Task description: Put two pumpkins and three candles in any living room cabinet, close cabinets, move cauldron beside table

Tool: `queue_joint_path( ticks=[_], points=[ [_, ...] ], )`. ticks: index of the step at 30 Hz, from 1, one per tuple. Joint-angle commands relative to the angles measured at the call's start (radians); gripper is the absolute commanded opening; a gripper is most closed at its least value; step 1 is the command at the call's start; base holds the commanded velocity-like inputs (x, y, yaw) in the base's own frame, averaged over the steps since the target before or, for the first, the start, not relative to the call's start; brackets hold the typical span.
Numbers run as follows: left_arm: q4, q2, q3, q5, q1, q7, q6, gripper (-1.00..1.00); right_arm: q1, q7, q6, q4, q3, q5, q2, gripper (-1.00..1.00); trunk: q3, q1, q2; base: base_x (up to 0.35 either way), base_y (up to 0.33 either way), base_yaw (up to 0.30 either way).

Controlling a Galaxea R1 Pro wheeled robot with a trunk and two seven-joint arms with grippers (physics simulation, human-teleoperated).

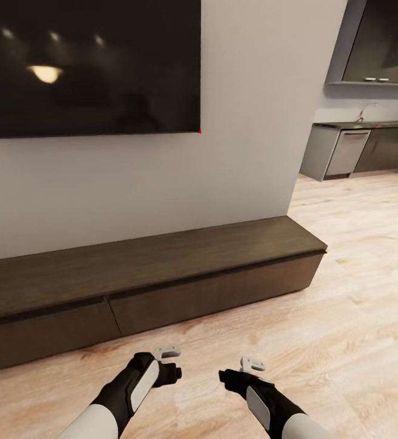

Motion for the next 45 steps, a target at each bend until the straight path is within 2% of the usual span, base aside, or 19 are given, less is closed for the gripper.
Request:
queue_joint_path(
  ticks=[1, 3, 5, 9, 17, 21, 23, 24, 27, 31, 32, 33, 34, 35, 37, 38, 40, 45],
  points=[
    [-0.002, 0.002, -0.003, 0.012, 0.0, 0.008, 0.003, 1.0, 0.0, 0.013, 0.004, -0.002, 0.006, -0.043, -0.002, 1.0, -0.001, 0.0, 0.0, 0.008, 0.0, 0.0],
    [-0.002, 0.002, -0.001, 0.012, 0.0, 0.007, 0.003, 1.0, 0.0, 0.029, 0.004, -0.003, 0.006, -0.097, -0.007, 1.0, -0.001, 0.0, 0.0, 0.004, 0.0, 0.0],
    [-0.002, 0.002, -0.001, 0.013, 0.0, 0.006, 0.003, 1.0, 0.0, 0.036, 0.003, -0.003, 0.006, -0.123, -0.014, 1.0, -0.001, 0.0, 0.0, 0.002, 0.0, 0.0],
    [-0.002, 0.002, 0.0, 0.013, 0.0, 0.006, 0.003, 1.0, 0.0, 0.035, 0.004, -0.003, 0.006, -0.142, -0.029, 1.0, -0.001, 0.0, 0.0, 0.0, 0.0, 0.0],
    [-0.003, 0.01, 0.002, 0.012, 0.0, 0.005, 0.004, 1.0, 0.0, 0.027, 0.006, 0.003, 0.005, -0.149, -0.033, 1.0, -0.001, 0.0, 0.0, 0.0, 0.0, 0.0],
    [-0.033, 0.064, 0.005, 0.016, 0.0, -0.02, 0.007, 1.0, -0.001, -0.041, 0.006, -0.004, 0.004, -0.151, -0.034, 1.0, -0.001, 0.0, 0.0, 0.0, 0.0, 0.0],
    [-0.083, 0.117, 0.02, 0.035, 0.003, -0.087, 0.015, 1.0, -0.002, -0.065, 0.003, -0.007, 0.005, -0.157, -0.033, 1.0, -0.001, 0.0, 0.0, 0.0, 0.0, 0.0],
    [-0.091, 0.128, 0.025, 0.042, 0.003, -0.102, 0.017, 1.0, -0.002, -0.068, 0.001, -0.011, 0.005, -0.159, -0.033, 1.0, -0.001, 0.0, 0.0, 0.0, 0.0, 0.0],
    [-0.113, 0.189, 0.043, 0.099, 0.005, -0.174, 0.037, 1.0, -0.003, -0.081, -0.008, -0.081, 0.007, -0.166, -0.028, 1.0, -0.001, 0.0, 0.0, 0.0, 0.0, 0.0],
    [-0.144, 0.263, 0.052, 0.196, 0.007, -0.245, 0.102, 1.0, -0.003, -0.085, -0.016, -0.153, 0.007, -0.186, -0.025, 1.0, -0.001, 0.0, 0.0, 0.0, 0.0, 0.0],
    [-0.163, 0.298, 0.051, 0.244, 0.009, -0.289, 0.124, 1.0, -0.003, -0.084, -0.018, -0.161, 0.006, -0.225, -0.027, 1.0, -0.001, 0.0, 0.0, 0.0, 0.0, 0.0],
    [-0.173, 0.321, 0.051, 0.278, 0.01, -0.324, 0.14, 1.0, -0.003, -0.081, -0.019, -0.165, 0.006, -0.271, -0.028, 1.0, -0.001, 0.0, 0.0, 0.0, 0.0, 0.0],
    [-0.182, 0.349, 0.05, 0.325, 0.011, -0.378, 0.171, 1.0, -0.003, -0.078, -0.019, -0.168, 0.007, -0.364, -0.03, 1.0, -0.001, 0.0, 0.0, 0.0, 0.0, 0.0],
    [-0.184, 0.356, 0.05, 0.337, 0.011, -0.395, 0.182, 1.0, -0.003, -0.077, -0.016, -0.169, 0.008, -0.394, -0.031, 1.0, -0.001, 0.0, 0.0, 0.0, 0.0, 0.0],
    [-0.186, 0.38, 0.051, 0.372, 0.011, -0.47, 0.223, 1.0, -0.004, -0.072, -0.002, -0.172, 0.015, -0.506, -0.033, 1.0, -0.001, 0.0, 0.0, 0.0, 0.0, 0.0],
    [-0.185, 0.385, 0.051, 0.378, 0.011, -0.493, 0.231, 1.0, -0.004, -0.07, 0.006, -0.173, 0.017, -0.527, -0.034, 1.0, -0.001, 0.0, 0.0, 0.0, 0.0, 0.0],
    [-0.183, 0.39, 0.051, 0.384, 0.012, -0.522, 0.239, 1.0, -0.005, -0.055, 0.021, -0.18, 0.02, -0.548, -0.036, 1.0, -0.001, 0.0, 0.0, 0.0, 0.0, 0.0],
    [-0.181, 0.394, 0.051, 0.388, 0.012, -0.54, 0.245, 1.0, -0.005, -0.021, 0.022, -0.189, 0.019, -0.561, -0.037, 1.0, -0.001, 0.0, 0.0, 0.0, 0.0, 0.0]
  ],
)
